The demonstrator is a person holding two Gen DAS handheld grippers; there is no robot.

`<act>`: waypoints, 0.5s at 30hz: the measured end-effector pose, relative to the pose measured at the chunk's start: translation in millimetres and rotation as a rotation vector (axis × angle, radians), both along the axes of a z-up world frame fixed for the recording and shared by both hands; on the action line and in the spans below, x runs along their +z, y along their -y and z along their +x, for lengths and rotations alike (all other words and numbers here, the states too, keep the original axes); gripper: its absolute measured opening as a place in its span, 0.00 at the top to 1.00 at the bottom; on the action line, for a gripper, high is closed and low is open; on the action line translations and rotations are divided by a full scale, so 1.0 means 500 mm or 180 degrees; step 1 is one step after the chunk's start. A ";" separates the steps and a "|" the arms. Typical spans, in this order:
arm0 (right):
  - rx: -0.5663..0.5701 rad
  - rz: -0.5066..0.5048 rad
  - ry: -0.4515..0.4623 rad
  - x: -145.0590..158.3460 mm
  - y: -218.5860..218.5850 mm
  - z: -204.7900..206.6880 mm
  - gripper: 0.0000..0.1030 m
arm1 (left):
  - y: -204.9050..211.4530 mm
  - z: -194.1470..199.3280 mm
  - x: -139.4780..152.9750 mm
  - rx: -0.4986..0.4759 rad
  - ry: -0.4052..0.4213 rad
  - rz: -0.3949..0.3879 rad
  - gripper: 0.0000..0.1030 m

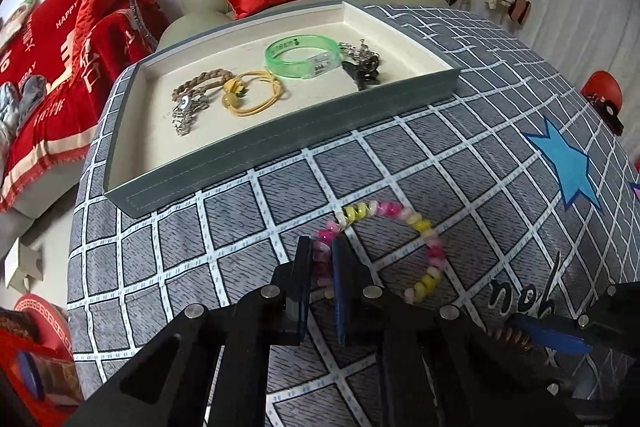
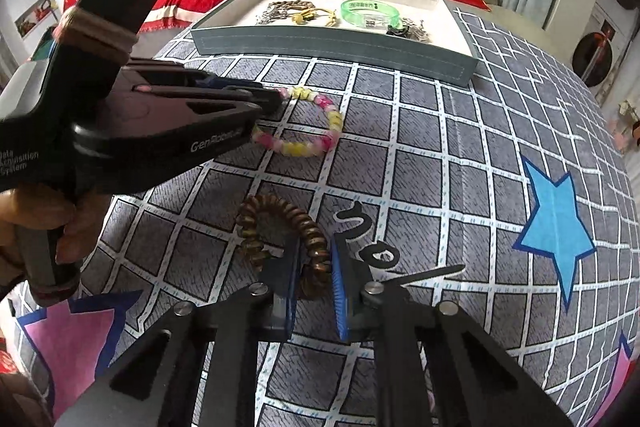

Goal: Organize jewelry
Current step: 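Grasp the pink-yellow beaded bracelet with the left gripper while the right grasps the brown coiled hair tie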

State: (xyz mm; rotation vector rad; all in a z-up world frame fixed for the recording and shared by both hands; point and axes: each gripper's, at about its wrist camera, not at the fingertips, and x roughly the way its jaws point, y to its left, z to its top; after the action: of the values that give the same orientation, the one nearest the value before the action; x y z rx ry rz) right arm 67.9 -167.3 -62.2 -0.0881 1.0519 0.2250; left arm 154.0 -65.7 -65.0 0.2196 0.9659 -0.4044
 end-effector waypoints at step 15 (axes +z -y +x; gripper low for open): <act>-0.0325 0.0258 0.0083 0.041 0.080 0.009 0.88 | -0.082 -0.018 0.052 0.0229 -0.0001 -0.0528 0.75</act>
State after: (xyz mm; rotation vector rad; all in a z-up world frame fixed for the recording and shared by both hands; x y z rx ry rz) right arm 72.5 -207.4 -41.7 0.0357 1.0171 0.1732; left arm 144.9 -24.6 -39.2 0.0343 0.9324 -0.4163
